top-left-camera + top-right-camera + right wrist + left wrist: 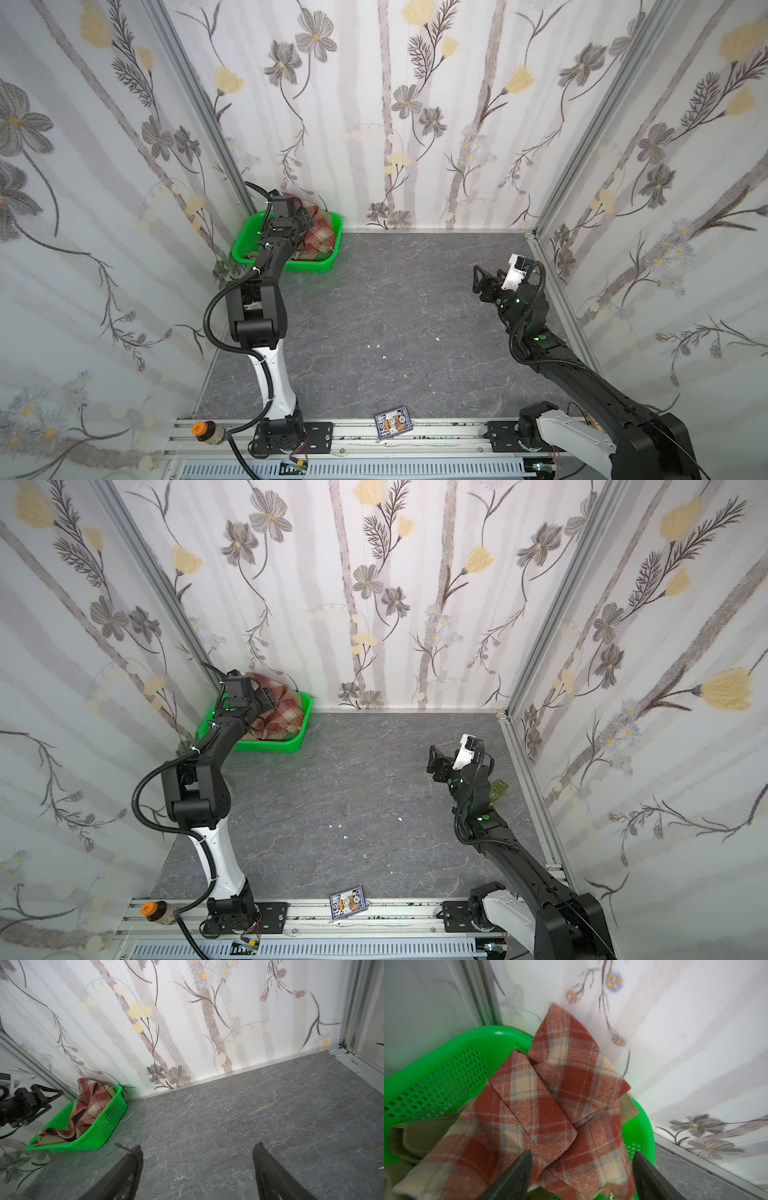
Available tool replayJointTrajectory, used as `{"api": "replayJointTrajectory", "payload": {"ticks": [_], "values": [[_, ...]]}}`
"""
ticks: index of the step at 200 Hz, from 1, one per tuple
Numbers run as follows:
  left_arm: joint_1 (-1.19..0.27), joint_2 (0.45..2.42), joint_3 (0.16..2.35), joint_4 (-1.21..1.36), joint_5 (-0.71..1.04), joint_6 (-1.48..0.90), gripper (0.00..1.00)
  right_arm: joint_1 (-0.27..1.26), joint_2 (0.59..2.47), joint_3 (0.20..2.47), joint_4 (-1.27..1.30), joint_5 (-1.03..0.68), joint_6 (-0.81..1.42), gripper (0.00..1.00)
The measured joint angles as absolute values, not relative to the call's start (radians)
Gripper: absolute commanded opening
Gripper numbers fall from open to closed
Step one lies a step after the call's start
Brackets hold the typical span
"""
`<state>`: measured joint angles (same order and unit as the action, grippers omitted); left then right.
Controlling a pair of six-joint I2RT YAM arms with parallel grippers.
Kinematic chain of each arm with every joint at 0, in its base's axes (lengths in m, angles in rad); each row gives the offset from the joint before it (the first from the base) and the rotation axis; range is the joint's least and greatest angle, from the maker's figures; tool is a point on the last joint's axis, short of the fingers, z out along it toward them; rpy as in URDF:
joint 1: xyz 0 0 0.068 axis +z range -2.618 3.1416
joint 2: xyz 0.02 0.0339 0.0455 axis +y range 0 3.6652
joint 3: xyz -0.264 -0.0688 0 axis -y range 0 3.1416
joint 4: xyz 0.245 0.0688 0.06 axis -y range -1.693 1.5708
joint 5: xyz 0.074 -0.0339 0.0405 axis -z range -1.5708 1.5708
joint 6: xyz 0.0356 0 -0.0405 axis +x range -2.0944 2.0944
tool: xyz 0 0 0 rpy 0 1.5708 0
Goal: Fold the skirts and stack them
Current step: 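Reach the left gripper into the green basket and grasp the plaid skirt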
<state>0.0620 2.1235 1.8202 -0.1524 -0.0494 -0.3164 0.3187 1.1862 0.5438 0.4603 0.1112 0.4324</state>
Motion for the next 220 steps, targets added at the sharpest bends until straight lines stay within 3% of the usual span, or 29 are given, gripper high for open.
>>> {"api": "replayJointTrajectory", "payload": {"ticks": [83,159,194,220], "values": [[0.075,2.322,1.985,-0.200,-0.076,-0.268,0.62,0.319,1.148,0.548,0.445,0.155,0.437,0.88],[0.076,2.369,2.016,-0.204,-0.106,-0.242,0.61,0.319,1.139,0.548,0.441,0.176,0.437,0.90],[0.076,2.376,2.016,-0.204,-0.109,-0.236,0.37,0.319,1.136,0.548,0.440,0.183,0.445,0.91],[0.076,2.378,2.016,-0.205,-0.118,-0.231,0.00,0.319,1.133,0.549,0.438,0.189,0.453,0.91]]}}
